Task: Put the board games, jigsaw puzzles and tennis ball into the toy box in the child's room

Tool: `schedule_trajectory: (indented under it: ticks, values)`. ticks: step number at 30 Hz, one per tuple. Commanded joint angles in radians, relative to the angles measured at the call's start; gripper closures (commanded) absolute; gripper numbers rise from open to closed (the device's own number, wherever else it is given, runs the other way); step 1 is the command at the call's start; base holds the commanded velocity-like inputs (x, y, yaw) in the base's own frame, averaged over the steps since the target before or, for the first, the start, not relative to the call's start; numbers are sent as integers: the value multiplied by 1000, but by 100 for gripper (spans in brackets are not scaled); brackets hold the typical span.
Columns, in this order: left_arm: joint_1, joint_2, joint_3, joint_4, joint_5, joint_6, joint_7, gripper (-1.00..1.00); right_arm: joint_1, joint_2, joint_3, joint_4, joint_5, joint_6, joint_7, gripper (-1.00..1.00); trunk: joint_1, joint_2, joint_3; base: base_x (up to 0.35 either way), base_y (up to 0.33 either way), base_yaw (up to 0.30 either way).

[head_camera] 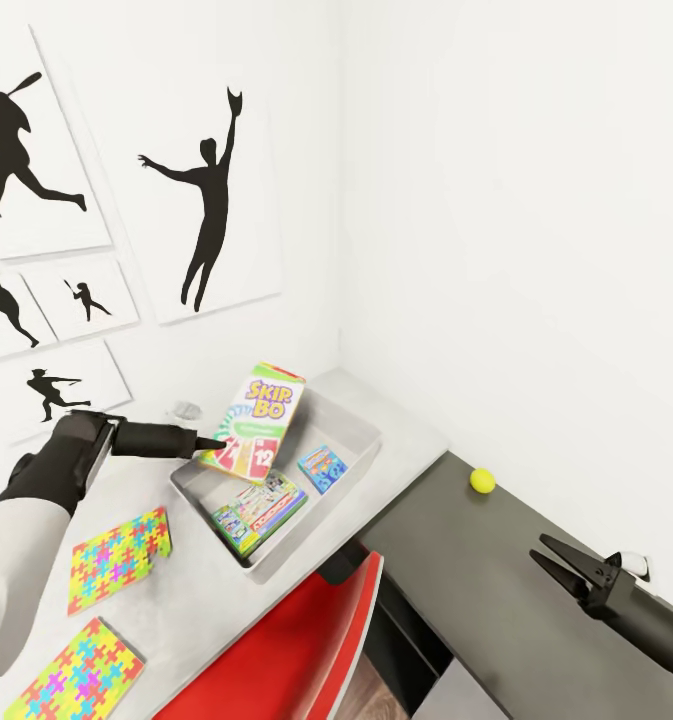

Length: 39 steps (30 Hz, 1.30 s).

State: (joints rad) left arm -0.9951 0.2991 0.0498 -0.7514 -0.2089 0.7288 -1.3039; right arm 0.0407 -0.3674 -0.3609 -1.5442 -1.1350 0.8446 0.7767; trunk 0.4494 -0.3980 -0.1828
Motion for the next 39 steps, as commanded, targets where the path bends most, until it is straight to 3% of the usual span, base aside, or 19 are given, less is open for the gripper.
schedule_trajectory:
  ticks: [1, 3, 6, 13, 16, 22, 26, 29, 36, 39]
  values:
    - [-6, -11, 3, -1, -43, -11, -9, 100, 0, 0, -1, -1, -3, 5, 0, -100, 1, -2, -2, 0, 0, 0]
    - [-13, -22, 1, -2, -94, -48, -10, 100, 0, -1, -1, -1, -2, 5, 0, -100, 1, -2, -2, 0, 0, 0]
    - [-15, -27, 0, -2, -143, -78, -9, 100, 0, -1, 0, -1, -2, 5, 0, -100, 1, -2, -2, 0, 0, 0]
    - [-17, -29, -1, -2, -202, -137, -9, 100, -1, 0, 0, -1, -2, 5, 0, -100, 1, -2, -2, 0, 0, 0]
    - [-19, -29, -1, -2, -247, -147, -9, 100, -1, 0, 0, -2, -2, 5, 0, -100, 1, -2, -2, 0, 0, 0]
    - [-22, -35, -3, -2, -276, -203, -9, 100, 0, 0, 0, -1, -2, 5, 0, -100, 1, -2, -2, 0, 0, 0]
    - [-22, -40, -48, -2, -333, -236, -9, 100, 0, -1, 0, -1, -2, 5, 0, -100, 1, -2, -2, 0, 0, 0]
    - [-22, -43, -70, -2, -355, -242, -9, 100, 0, -1, 0, -1, -2, 5, 0, -100, 1, -2, -2, 0, 0, 0]
    - [-22, -45, -84, -2, -364, -247, -9, 100, 0, -1, 0, -1, -2, 5, 1, -100, 1, -2, -2, 0, 0, 0]
    - [-22, -46, -115, -1, -365, -250, -9, 100, 0, -1, 0, -1, -2, 5, 1, -100, 1, -2, -2, 0, 0, 0]
